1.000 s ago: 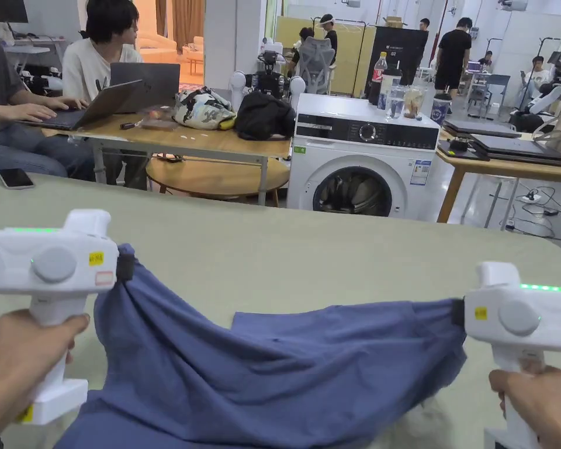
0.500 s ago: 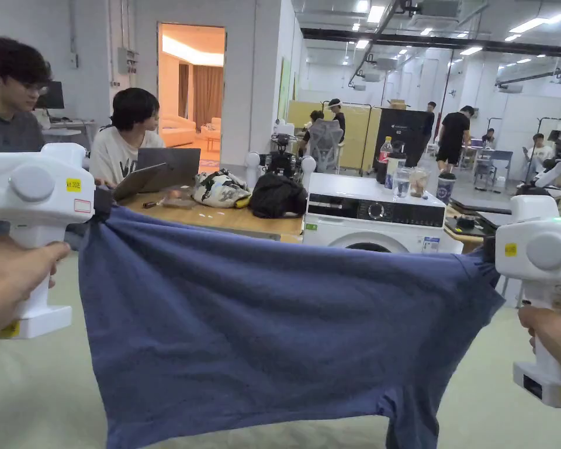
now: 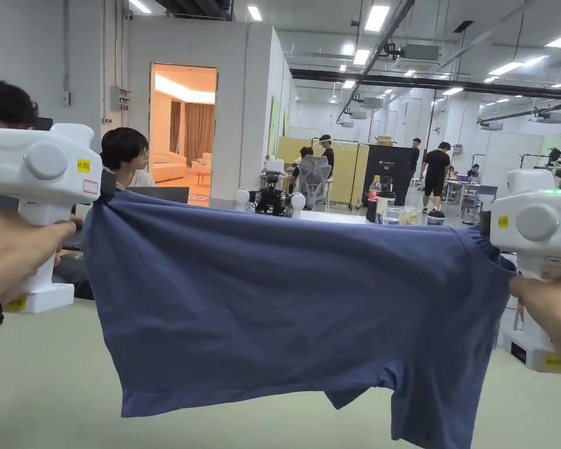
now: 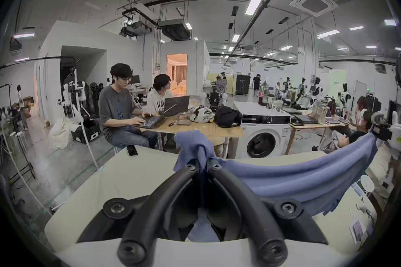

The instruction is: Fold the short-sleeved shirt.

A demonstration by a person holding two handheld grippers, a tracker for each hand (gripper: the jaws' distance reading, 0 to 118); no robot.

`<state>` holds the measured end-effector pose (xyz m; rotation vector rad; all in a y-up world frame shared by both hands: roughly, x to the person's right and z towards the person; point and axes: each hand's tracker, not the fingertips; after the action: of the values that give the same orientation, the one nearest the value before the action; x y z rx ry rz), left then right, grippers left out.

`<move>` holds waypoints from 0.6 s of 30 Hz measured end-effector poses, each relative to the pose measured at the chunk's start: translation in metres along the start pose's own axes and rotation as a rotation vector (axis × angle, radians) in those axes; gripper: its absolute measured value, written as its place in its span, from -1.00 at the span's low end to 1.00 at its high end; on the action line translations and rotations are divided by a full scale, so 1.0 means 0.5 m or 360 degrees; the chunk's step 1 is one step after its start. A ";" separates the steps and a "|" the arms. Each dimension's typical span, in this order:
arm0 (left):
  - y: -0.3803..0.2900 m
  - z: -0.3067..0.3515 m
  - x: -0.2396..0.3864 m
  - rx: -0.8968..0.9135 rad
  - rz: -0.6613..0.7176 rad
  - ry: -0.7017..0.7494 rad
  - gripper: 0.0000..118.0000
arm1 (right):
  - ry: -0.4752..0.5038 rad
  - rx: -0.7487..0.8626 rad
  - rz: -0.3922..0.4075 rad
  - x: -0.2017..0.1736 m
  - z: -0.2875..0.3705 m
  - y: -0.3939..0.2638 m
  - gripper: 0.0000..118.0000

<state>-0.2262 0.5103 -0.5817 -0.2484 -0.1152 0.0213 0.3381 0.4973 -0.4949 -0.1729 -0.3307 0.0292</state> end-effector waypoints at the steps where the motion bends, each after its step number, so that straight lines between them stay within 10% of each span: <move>1: -0.011 -0.003 0.002 -0.0001 -0.0001 -0.0005 -1.00 | -0.0005 0.0005 0.0002 0.000 0.001 -0.013 -1.00; 18: -0.606 0.183 0.017 -0.0455 0.0068 -0.0153 -1.00 | 0.0003 -0.0610 0.0220 0.034 0.157 -0.582 -1.00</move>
<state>-0.2265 0.2392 -0.4180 -0.5358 -0.2092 0.0593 0.3285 0.2244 -0.3657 -0.5754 -0.3199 0.1023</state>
